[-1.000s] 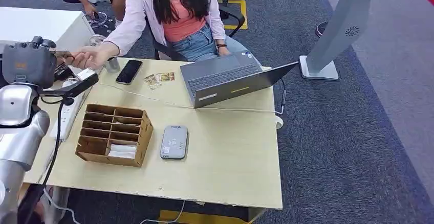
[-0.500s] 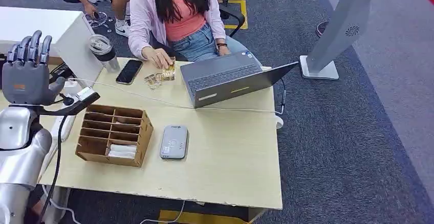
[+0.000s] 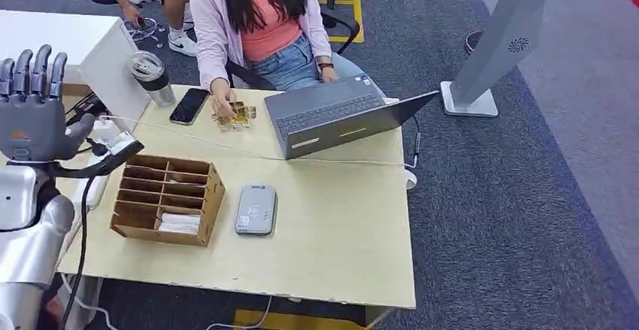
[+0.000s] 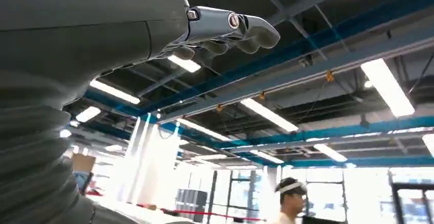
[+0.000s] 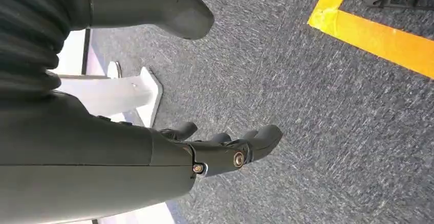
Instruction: Pass the card to the sensor for recognition and then transmit it.
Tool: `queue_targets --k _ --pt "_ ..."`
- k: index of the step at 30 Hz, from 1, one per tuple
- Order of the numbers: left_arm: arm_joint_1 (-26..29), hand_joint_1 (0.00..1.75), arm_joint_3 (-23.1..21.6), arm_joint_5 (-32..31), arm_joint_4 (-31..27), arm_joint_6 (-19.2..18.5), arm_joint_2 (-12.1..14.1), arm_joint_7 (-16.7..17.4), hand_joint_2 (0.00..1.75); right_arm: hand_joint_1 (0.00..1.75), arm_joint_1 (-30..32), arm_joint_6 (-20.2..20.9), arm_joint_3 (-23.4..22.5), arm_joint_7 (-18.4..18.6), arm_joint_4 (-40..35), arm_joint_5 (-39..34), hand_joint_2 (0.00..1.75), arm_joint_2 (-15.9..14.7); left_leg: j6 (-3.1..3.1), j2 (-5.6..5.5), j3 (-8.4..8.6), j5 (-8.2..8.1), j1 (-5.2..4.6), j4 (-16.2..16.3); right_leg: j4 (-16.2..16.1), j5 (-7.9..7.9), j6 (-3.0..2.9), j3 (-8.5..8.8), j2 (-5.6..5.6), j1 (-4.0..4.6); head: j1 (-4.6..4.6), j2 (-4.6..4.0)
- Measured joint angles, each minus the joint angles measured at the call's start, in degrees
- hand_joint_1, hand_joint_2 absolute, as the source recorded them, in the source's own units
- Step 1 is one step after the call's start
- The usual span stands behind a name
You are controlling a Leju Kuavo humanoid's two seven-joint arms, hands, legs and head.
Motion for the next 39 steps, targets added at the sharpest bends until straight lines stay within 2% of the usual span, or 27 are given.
queue_targets --k 3,4,6,7,8,9,10,11,12,13,14,16,19,20,21,24,26,28,33,39 --pt "12.0 0.0 2.0 15.1 -14.9 0.1 0.7 -6.5 1.75 0.0 0.2 -1.7 -1.4 0.3 0.0 -1.5 1.75 0.0 -0.13 0.34 0.08 -0.25 -0.08 -0.1 0.0 -0.05 0.0 0.04 0.41 -0.04 0.07 0.0" --pt "18.6 0.0 3.1 22.0 -21.3 0.4 0.8 -10.6 1.75 0.0 0.4 -2.3 -2.0 0.6 0.0 -2.1 1.75 0.2 -0.19 0.69 0.25 -0.5 -0.17 -0.1 0.0 -0.17 -0.12 0.11 0.71 -0.12 0.13 0.0" --pt "33.6 0.0 6.6 40.0 -35.0 0.8 0.1 -22.2 1.75 0.0 1.1 -3.5 -3.4 1.4 0.0 -3.2 1.75 0.5 -0.15 1.39 0.76 -0.99 -0.29 -0.1 0.0 -0.47 -0.12 0.25 1.38 -0.26 -0.09 0.0" --pt "40.8 0.0 8.8 49.9 -41.2 -0.7 -0.9 -26.9 1.75 0.0 1.5 -4.1 -4.1 1.9 0.0 -3.7 1.75 0.7 -0.11 1.53 0.8 -1.15 -0.27 0.0 0.0 -0.64 -0.01 0.24 1.52 -0.28 -0.33 0.0" --pt "46.4 0.0 11.5 59.7 -47.2 -4.3 -2.8 -29.4 1.75 0.0 2.1 -4.7 -4.9 2.4 0.0 -4.0 1.75 0.9 -0.04 1.44 0.72 -1.2 -0.24 0.0 -0.1 -0.77 0.02 0.21 1.43 -0.28 -0.33 0.0" --pt "49.1 0.0 15.2 68.2 -51.1 -9.8 -5.9 -29.5 1.75 0.0 2.6 -5.1 -5.6 2.8 0.0 -4.1 1.75 1.1 0.04 1.06 0.67 -1.25 -0.26 0.0 -0.1 -0.95 0.19 0.24 1.07 -0.32 -0.17 0.0" --pt "49.7 0.0 21.2 77.9 -52.9 -18.9 -10.3 -28.1 1.75 0.0 2.9 -5.6 -6.3 3.2 0.0 -4.2 1.75 1.3 0.15 0.58 0.63 -1.29 -0.32 0.0 -0.2 -1.07 0.31 0.38 0.58 -0.36 -0.11 0.0" --pt "50.0 0.0 27.8 86.1 -51.5 -28.7 -14.6 -25.5 1.75 0.0 3.0 -6.0 -6.9 3.9 0.0 -4.0 1.75 1.8 0.16 0.24 0.69 -1.29 -0.34 0.0 -0.2 -1.19 0.28 0.54 0.25 -0.36 0.09 0.0" --pt "49.9 0.0 36.7 93.9 -47.2 -39.9 -17.5 -22.5 1.75 0.0 3.0 -6.4 -7.4 4.4 0.0 -3.6 1.75 2.3 0.06 0.17 0.94 -1.37 -0.36 -0.1 -0.2 -1.33 0.16 0.71 0.2 -0.37 0.57 0.0" --pt "49.6 0.0 44.5 97.6 -42.2 -47.7 -19.9 -20.8 1.75 0.0 3.0 -6.5 -7.8 4.5 0.0 -3.2 1.75 2.7 -0.15 0.35 1.17 -1.51 -0.37 -0.1 -0.2 -1.32 0.11 0.76 0.38 -0.39 0.59 0.0" --pt "49.2 0.0 52.6 98.6 -37.6 -51.8 -22.5 -19.2 1.75 0.0 3.0 -6.4 -8.0 4.4 0.0 -2.8 1.75 2.9 -0.2 0.77 1.31 -1.57 -0.33 -0.1 -0.1 -1.23 -0.05 0.84 0.77 -0.38 0.3 0.0" --pt "47.9 0.0 62.7 96.1 -28.8 -55.2 -26.0 -16.7 1.75 0.0 3.5 -6.0 -8.4 4.3 0.0 -2.0 1.75 3.1 -0.17 0.93 1.4 -1.6 -0.28 -0.1 -0.1 -1.24 -0.01 0.89 0.9 -0.35 -0.28 0.0" --pt "45.4 0.0 75.3 93.3 -18.4 -59.0 -29.7 -14.4 1.75 0.0 3.4 -5.5 -9.0 3.7 0.0 -1.5 1.75 3.1 -0.1 0.57 1.35 -1.55 -0.3 -0.1 -0.2 -1.29 0.02 0.98 0.52 -0.34 -0.15 0.0" --pt "44.8 0.0 78.0 92.8 -16.5 -59.9 -30.7 -14.0 1.75 0.0 3.3 -5.5 -9.3 3.7 0.0 -1.4 1.75 3.1 -0.1 0.56 1.34 -1.56 -0.3 -0.1 -0.2 -1.3 0.04 0.98 0.52 -0.34 -0.2 0.0" --pt "44.3 0.0 80.2 92.6 -15.0 -60.8 -31.3 -13.6 0.0 0.0 3.2 -5.6 -9.5 3.8 -0.1 -1.4 1.75 3.1 -0.09 0.48 1.33 -1.56 -0.3 0.0 -0.2 -1.31 0.06 1.01 0.43 -0.35 -0.13 0.0" --pt "42.8 0.0 85.4 92.2 -11.9 -62.7 -32.4 -11.0 0.0 0.0 3.0 -5.6 -9.8 4.0 -0.2 -1.2 1.75 3.1 -0.01 0.25 1.32 -1.58 -0.34 0.0 -0.2 -1.31 0.07 1.08 0.23 -0.36 -0.07 0.0" --pt "42.0 0.0 88.2 91.9 -10.3 -62.8 -32.9 -7.7 0.0 0.0 3.0 -5.5 -9.9 3.6 -0.3 -0.9 1.75 3.1 -0.01 0.21 1.33 -1.58 -0.34 0.0 -0.2 -1.31 0.08 1.11 0.21 -0.36 -0.05 0.0" --pt "41.2 0.0 90.3 91.6 -8.8 -62.8 -33.3 -6.4 0.0 0.0 3.0 -5.5 -9.9 3.5 -0.3 -0.6 1.75 3.1 -0.01 0.2 1.35 -1.58 -0.34 0.0 -0.2 -1.3 0.08 1.12 0.21 -0.36 -0.09 0.0" --pt "40.3 0.0 93.3 91.3 -6.6 -62.8 -33.8 -6.2 0.0 0.0 2.9 -5.5 -9.9 3.4 -0.3 -0.5 1.75 3.1 -0.01 0.17 1.38 -1.57 -0.33 0.0 -0.2 -1.3 0.08 1.14 0.19 -0.35 -0.09 0.0" --pt "40.0 0.0 94.4 91.3 -5.5 -62.8 -34.0 -6.1 0.0 0.0 2.8 -5.5 -9.9 3.4 -0.3 -0.5 1.75 3.1 -0.01 0.17 1.38 -1.57 -0.32 0.0 -0.2 -1.31 0.07 1.14 0.19 -0.35 -0.07 0.0"
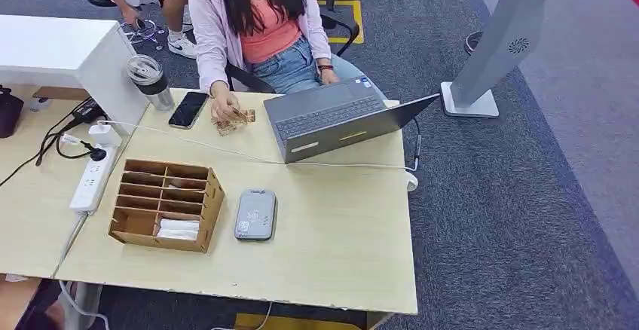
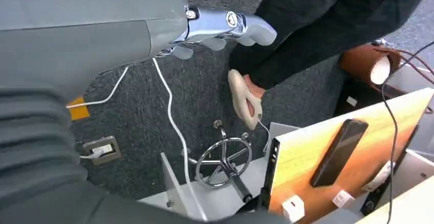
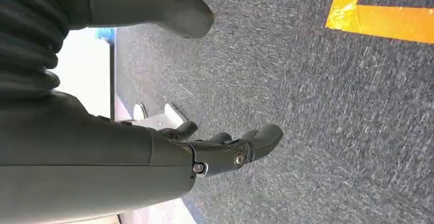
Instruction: Pass the card to the sensor for recognition and then transmit it.
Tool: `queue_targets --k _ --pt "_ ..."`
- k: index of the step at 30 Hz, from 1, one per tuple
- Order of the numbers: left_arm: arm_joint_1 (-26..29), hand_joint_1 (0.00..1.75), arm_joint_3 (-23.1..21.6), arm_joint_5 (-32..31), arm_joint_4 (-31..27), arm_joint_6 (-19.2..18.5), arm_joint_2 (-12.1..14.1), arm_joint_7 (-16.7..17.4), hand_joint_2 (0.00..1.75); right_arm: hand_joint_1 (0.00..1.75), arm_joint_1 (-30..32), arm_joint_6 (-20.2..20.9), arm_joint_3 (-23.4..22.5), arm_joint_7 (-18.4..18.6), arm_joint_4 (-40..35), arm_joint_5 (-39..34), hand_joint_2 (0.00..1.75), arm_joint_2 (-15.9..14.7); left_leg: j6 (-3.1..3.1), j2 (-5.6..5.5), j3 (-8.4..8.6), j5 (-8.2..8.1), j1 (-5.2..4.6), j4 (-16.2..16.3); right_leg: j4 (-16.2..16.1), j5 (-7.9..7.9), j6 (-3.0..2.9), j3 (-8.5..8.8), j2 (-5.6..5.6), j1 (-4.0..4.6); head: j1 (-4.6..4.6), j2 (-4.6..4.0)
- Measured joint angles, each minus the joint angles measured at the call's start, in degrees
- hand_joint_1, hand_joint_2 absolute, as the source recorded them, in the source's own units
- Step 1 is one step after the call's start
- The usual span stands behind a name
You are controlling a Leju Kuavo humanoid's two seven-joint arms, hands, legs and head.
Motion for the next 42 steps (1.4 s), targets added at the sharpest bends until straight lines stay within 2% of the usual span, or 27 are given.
queue_targets --k 2,3,8,10,11,12,30,42 --pt "-0.2 0.0 0.4 0.0 0.1 0.0 0.0 0.0 0.0 0.0 0.0 0.0 0.0 0.0 0.0 0.0 1.75 0.0 0.0 0.0 0.0 0.0 0.0 0.0 0.0 0.0 0.0 0.0 0.0 0.0 0.0 0.0" --pt "-0.3 0.0 0.6 -0.1 0.2 0.1 -0.1 0.1 1.75 0.0 0.0 0.0 0.0 0.0 0.0 0.0 1.75 0.0 0.0 0.0 0.0 0.0 0.0 0.0 0.0 0.0 0.01 0.0 0.0 0.0 0.0 0.0" --pt "-1.5 0.0 1.9 -3.8 2.8 3.3 0.0 3.5 1.75 0.0 0.0 1.1 0.1 -1.3 -0.1 -0.5 1.75 -0.1 0.0 -0.02 0.04 0.0 -0.01 0.0 0.0 0.0 0.01 0.01 -0.02 -0.02 -0.02 0.0" --pt "-1.6 0.0 0.8 -5.0 4.7 4.0 0.5 4.3 1.75 0.0 0.1 1.3 0.9 -1.7 -0.5 -2.4 1.75 -0.2 0.02 -0.01 0.04 0.02 -0.01 0.0 0.0 0.0 0.01 0.01 -0.02 -0.01 -0.02 0.0" --pt "-1.6 0.0 -0.1 -5.4 5.6 4.5 0.6 4.5 0.0 0.0 0.2 1.5 1.5 -1.9 -0.6 -3.5 1.75 -0.3 0.02 -0.02 0.04 0.02 -0.01 0.0 0.0 0.0 0.01 0.01 -0.02 -0.01 0.0 0.0" --pt "-1.8 0.0 -1.0 -5.7 6.3 4.8 0.7 4.6 0.0 0.0 0.3 1.7 2.1 -2.1 -0.7 -4.5 0.0 -0.4 0.02 -0.01 0.04 0.02 0.0 0.0 0.0 0.0 0.01 0.02 -0.02 -0.01 0.0 0.0" --pt "-0.4 0.0 -24.3 -10.4 17.3 11.3 6.2 8.3 0.0 0.0 2.7 2.8 16.5 -5.2 -3.9 -24.0 0.0 -1.7 0.03 -0.01 0.03 0.02 -0.01 0.0 0.0 0.01 0.01 0.02 -0.02 -0.01 0.0 0.0" --pt "1.7 0.0 -43.0 -13.5 24.7 15.9 10.4 11.2 0.0 0.0 4.6 3.4 28.0 -7.2 -6.2 -37.4 0.0 -2.6 0.02 -0.01 0.03 0.01 -0.01 0.0 0.0 0.01 0.01 0.02 -0.02 -0.01 -0.02 0.0"
